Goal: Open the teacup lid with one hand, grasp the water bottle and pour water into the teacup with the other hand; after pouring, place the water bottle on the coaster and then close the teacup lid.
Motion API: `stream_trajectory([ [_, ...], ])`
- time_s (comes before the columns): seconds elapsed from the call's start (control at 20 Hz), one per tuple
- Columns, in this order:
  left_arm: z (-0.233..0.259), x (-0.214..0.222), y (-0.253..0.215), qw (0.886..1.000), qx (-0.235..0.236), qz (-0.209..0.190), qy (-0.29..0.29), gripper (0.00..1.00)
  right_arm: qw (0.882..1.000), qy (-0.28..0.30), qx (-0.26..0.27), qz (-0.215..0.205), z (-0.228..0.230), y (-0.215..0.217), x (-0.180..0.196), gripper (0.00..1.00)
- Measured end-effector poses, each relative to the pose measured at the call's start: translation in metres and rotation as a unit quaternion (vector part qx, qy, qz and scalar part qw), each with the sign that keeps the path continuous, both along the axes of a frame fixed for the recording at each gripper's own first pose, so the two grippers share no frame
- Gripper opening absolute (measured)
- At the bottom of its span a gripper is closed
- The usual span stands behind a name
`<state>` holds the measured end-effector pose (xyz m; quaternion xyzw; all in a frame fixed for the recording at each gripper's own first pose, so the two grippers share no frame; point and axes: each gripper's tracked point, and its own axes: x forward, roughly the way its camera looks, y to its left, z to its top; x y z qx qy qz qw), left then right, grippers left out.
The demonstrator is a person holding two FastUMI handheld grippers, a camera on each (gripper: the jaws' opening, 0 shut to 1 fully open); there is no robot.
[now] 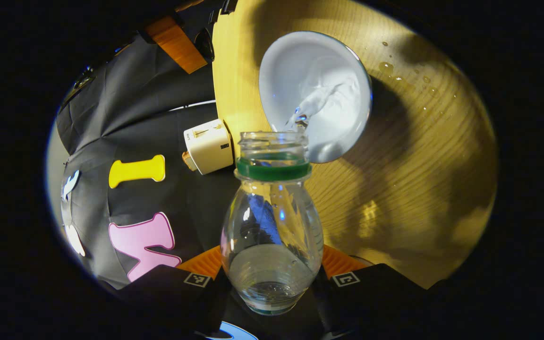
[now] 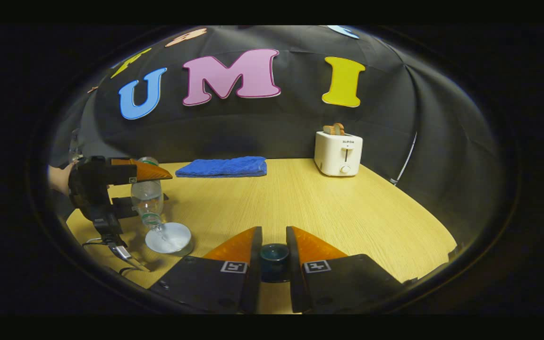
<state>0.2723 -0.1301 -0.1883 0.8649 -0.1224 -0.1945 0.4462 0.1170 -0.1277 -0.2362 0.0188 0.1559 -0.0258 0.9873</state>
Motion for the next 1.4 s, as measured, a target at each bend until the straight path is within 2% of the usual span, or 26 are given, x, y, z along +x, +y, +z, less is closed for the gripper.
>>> stream_trajectory([
  [0.6, 0.015, -0.003, -0.028, 0.997, 0.06, -0.055, -0.014, 0.78, 1.0, 0.0, 0.002, 0.003, 0.002, 0.001, -0.004, 0.29],
  [0.75, 0.024, -0.004, -0.026, 0.996, 0.063, -0.056, -0.02, 0.78, 1.0, 0.0, 0.003, 0.004, 0.005, 0.003, -0.005, 0.29],
  [0.8, 0.026, -0.004, -0.026, 0.996, 0.065, -0.055, -0.023, 0.78, 1.0, -0.001, 0.003, 0.004, 0.006, 0.003, -0.004, 0.23],
  [0.85, 0.028, -0.005, -0.026, 0.996, 0.067, -0.055, -0.025, 0.78, 1.0, -0.002, 0.002, 0.004, 0.007, 0.003, -0.004, 0.29],
  [1.0, 0.036, -0.011, -0.027, 0.995, 0.074, -0.059, -0.031, 0.78, 1.0, -0.003, 0.004, 0.002, 0.009, 0.002, -0.005, 0.28],
  [1.05, 0.039, -0.012, -0.028, 0.995, 0.075, -0.06, -0.032, 0.78, 1.0, -0.003, 0.005, 0.001, 0.01, 0.002, -0.005, 0.23],
  [1.1, 0.041, -0.012, -0.029, 0.995, 0.077, -0.06, -0.033, 0.78, 1.0, -0.003, 0.006, 0.0, 0.01, 0.002, -0.006, 0.28],
  [1.4, 0.051, -0.011, -0.033, 0.992, 0.096, -0.069, -0.04, 0.78, 1.0, -0.005, 0.009, 0.001, 0.012, 0.007, -0.008, 0.28],
])
